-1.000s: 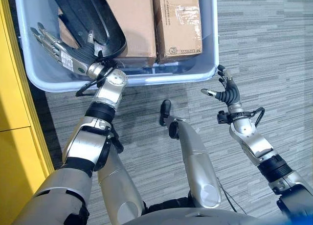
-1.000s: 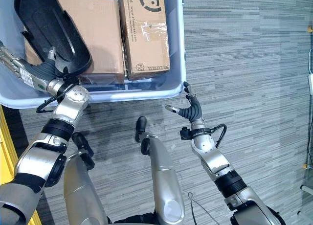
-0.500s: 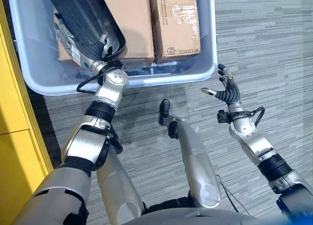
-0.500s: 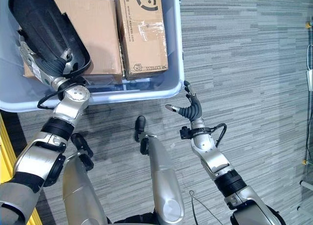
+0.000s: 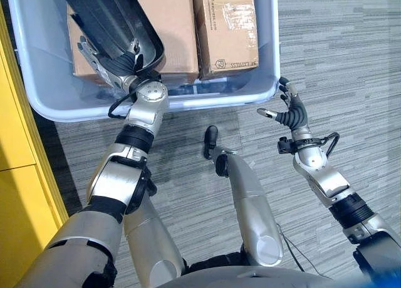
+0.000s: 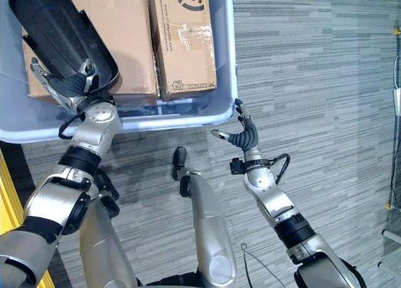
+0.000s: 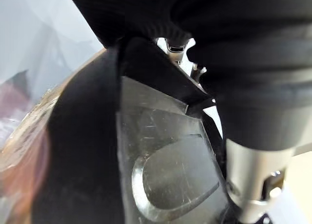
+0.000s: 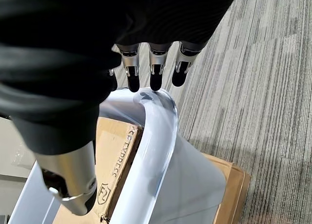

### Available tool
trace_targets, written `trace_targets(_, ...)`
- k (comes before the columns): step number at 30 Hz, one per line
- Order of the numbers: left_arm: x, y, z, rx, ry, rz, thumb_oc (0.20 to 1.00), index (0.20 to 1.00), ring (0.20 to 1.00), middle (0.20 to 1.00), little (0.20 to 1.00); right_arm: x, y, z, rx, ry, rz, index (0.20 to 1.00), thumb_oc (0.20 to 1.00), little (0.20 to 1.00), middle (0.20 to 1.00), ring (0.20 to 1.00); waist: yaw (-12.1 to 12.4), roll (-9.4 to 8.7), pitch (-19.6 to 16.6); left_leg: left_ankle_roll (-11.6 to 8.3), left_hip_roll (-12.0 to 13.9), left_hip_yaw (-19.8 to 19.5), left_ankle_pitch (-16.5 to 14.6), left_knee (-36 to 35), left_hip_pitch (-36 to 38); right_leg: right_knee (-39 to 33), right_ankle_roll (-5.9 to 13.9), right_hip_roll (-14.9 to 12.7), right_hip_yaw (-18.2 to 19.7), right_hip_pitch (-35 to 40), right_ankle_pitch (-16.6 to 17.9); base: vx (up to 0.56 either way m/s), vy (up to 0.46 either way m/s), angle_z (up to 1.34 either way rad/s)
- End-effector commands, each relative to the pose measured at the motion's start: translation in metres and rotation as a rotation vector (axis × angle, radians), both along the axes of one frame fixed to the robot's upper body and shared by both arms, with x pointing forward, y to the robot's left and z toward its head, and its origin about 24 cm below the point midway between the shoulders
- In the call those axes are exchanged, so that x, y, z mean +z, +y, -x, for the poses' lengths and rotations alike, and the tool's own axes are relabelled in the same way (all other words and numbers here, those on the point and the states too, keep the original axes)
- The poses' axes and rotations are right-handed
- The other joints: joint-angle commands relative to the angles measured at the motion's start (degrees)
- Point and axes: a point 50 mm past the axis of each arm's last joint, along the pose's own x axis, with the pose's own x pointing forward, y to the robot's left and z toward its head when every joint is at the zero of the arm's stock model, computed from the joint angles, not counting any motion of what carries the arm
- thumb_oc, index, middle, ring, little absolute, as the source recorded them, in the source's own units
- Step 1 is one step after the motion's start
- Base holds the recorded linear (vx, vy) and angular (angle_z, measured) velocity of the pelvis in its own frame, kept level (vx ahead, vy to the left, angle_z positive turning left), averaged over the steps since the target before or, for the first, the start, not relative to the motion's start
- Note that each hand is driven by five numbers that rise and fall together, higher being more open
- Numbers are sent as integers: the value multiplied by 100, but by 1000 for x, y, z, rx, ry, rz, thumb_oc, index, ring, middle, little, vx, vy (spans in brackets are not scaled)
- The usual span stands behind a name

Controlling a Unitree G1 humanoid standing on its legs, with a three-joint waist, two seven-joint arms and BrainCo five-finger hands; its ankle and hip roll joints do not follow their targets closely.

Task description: Move parts from the plastic box to the shelf.

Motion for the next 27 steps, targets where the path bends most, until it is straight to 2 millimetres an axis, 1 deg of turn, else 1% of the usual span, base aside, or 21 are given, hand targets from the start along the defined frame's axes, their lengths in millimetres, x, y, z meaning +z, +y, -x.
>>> trace_targets(1,-16,2,0,-44,80,-75,1000,1000,1000,1000,1000,23,8,4,26,-108,-65,1000,1000,1000,1000,1000,67,-582,44,10,-51,-76,-231,645,-527,-138,711,-185,-15,177,39,0,0,0)
trace_targets(2,-15,1,-1,-56,92,-92,1000,1000,1000,1000,1000,24,8,4,26,-109,-62,1000,1000,1000,1000,1000,58,-576,44,14,-49,-65,-228,647,-529,-135,709,-186,-12,165,47,0,0,0)
trace_targets(6,-15,-4,-4,-115,107,-75,1000,1000,1000,1000,1000,26,8,2,25,-107,-51,1000,1000,1000,1000,1000,39,-543,44,13,-44,-39,-207,635,-540,-119,698,-189,7,125,45,0,0,0)
trace_targets(9,-19,-8,-6,-144,135,-35,1000,1000,1000,1000,1000,29,8,1,26,-104,-57,1000,1000,1000,1000,1000,15,-542,44,12,-38,-14,-198,620,-529,-113,698,-186,13,106,49,0,0,0)
trace_targets(10,-19,-9,-6,-162,127,-11,849,849,849,849,849,29,9,1,28,-108,-56,1000,1000,1000,1000,1000,8,-540,44,8,-32,-7,-194,619,-533,-117,697,-186,16,102,47,0,0,0)
trace_targets(11,-19,-10,-7,-171,133,-4,351,351,351,351,351,28,9,1,28,-109,-57,1000,1000,1000,1000,1000,4,-540,44,8,-31,-4,-193,621,-537,-119,698,-187,17,100,48,0,0,0)
trace_targets(12,-22,-11,-8,-189,148,21,200,200,200,200,200,29,10,1,27,-111,-59,1000,1000,1000,1000,1000,0,-537,44,6,-28,-4,-186,624,-543,-119,697,-188,19,91,53,0,0,0)
trace_targets(16,-27,-14,-9,-215,156,129,200,200,200,200,200,33,10,0,25,-115,-59,1000,1000,1000,1000,1000,-28,-522,44,1,-27,10,-180,631,-557,-113,699,-182,37,61,58,0,0,0)
trace_targets(19,-28,-14,-8,-185,157,130,200,200,200,200,200,34,9,-1,18,-110,-77,1000,1000,1000,1000,1000,-33,-532,44,-2,-22,-7,-189,666,-603,-85,699,-188,35,13,58,0,0,0)
trace_targets(22,-35,-14,-7,-174,188,182,200,200,200,200,200,35,7,0,11,-116,-88,1000,1000,1000,1000,1000,-28,-544,44,0,-27,-28,-180,675,-644,-62,708,-186,26,-28,70,8,-26,-1)
trace_targets(23,-37,-13,-6,-146,196,148,200,200,200,200,200,34,8,1,8,-118,-94,1000,1000,1000,1000,1000,-21,-560,44,3,-25,-49,-188,696,-672,-45,708,-186,18,-45,68,14,-56,-1)
trace_targets(25,-34,-13,-5,-122,183,125,200,200,200,200,200,34,9,1,10,-121,-96,1000,1000,1000,1000,1000,-22,-575,44,3,-20,-55,-184,688,-687,-51,705,-185,9,-52,68,4,-22,0)
trace_targets(27,-34,-14,-5,-115,172,150,200,200,200,200,200,34,10,1,8,-125,-98,1000,1000,1000,1000,1000,-18,-598,44,7,-24,-75,-184,694,-718,-42,703,-175,14,-77,71,-1,-41,1)
